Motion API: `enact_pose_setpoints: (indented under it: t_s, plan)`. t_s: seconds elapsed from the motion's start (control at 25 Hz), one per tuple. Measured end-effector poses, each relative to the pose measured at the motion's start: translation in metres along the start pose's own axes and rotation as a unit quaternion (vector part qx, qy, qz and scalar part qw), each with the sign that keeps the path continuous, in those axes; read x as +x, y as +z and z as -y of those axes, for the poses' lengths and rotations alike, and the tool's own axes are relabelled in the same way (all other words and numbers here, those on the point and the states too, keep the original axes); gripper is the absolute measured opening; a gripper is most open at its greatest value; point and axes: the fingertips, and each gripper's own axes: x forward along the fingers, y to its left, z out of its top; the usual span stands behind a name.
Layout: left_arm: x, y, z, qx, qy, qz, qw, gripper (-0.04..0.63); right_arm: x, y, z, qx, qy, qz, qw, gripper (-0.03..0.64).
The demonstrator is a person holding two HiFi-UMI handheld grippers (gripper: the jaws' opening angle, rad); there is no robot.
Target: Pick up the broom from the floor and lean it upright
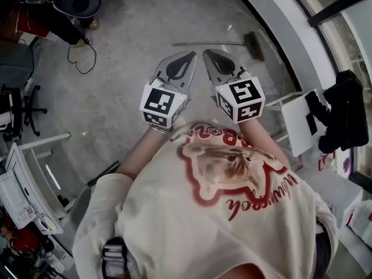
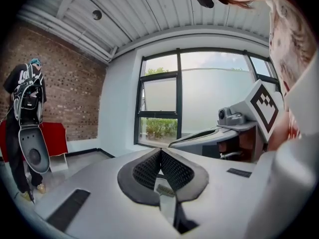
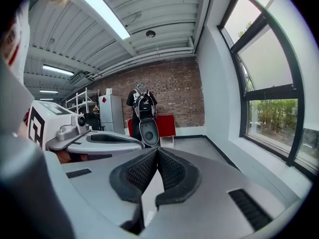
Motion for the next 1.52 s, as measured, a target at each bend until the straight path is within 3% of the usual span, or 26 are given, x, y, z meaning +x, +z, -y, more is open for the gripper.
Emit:
enact_pose_setpoints:
  t_s: [0.48, 1.12, 1.52]
  plan:
    - [-0.019, -0.016, -0.036, -0.031, 0.011, 0.000, 0.9994, 0.021, 0.024, -0.004, -0.023, 0.016, 0.006, -0.005, 1.000, 0.025]
    - [-0.056, -0.028, -0.102, -0.028, -0.001, -0.003, 0.9996, 0.021, 0.075, -0.002, -0.081, 0.022, -0.006, -0.002, 1.000, 0.025]
    - [-0.017, -0.024, -0.138, -0.039, 0.019, 0.004, 0.9991, 0.021, 0.109, 0.000, -0.043, 0.034, 0.003, -0.004, 0.999, 0.025]
